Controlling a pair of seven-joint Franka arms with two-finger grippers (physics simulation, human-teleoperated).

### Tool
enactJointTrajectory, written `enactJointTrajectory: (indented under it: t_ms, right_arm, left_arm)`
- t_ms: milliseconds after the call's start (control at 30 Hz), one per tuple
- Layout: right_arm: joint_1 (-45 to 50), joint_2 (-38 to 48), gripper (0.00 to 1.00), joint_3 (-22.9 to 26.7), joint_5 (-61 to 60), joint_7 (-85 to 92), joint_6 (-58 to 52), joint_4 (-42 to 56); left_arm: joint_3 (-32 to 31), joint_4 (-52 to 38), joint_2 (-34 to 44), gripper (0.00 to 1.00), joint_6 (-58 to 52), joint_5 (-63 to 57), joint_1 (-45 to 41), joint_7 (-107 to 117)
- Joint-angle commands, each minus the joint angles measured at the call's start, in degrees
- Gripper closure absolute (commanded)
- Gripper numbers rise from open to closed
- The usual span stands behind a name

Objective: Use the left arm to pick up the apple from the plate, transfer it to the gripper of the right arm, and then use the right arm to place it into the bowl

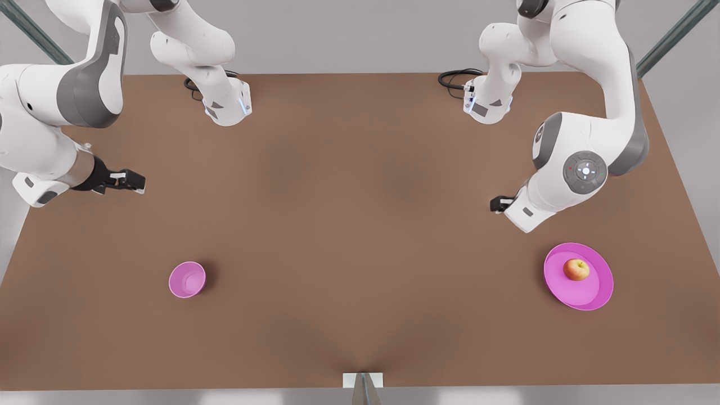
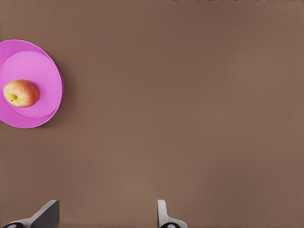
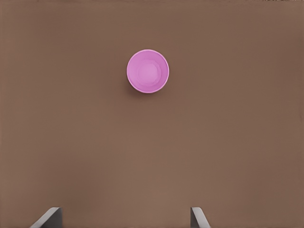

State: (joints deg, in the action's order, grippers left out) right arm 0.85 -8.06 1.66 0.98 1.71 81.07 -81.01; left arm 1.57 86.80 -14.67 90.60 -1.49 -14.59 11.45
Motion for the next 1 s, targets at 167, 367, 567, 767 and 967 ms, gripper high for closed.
enactJointTrajectory:
  t_ms: [167,367,567,767,967]
  right_arm:
    - [0.2,-0.4,0.0,-0.1,0.2,0.6,1.1,-0.2]
    - [0.7,-0.5,0.0,-0.1,0.3,0.6,1.2,-1.1]
    - [0.8,-0.6,0.0,-0.1,0.7,0.7,1.3,-1.2]
    - [0.8,-0.7,0.0,-0.1,0.8,0.8,1.5,-1.2]
    - [1.3,-0.6,0.0,-0.1,1.0,0.9,1.8,-1.8]
  left_arm:
    - [1.3,-9.3,-14.1,0.0,7.7,-0.2,11.7,-15.4]
    - [2.2,-11.1,-26.5,0.0,26.7,0.1,26.0,-35.2]
    - [2.6,-1.1,-26.1,0.0,37.4,0.4,26.7,-36.9]
    - [2.6,1.0,-26.2,0.0,37.5,0.6,26.5,-39.6]
    - [2.6,2.8,-26.5,0.0,37.7,1.8,26.2,-39.2]
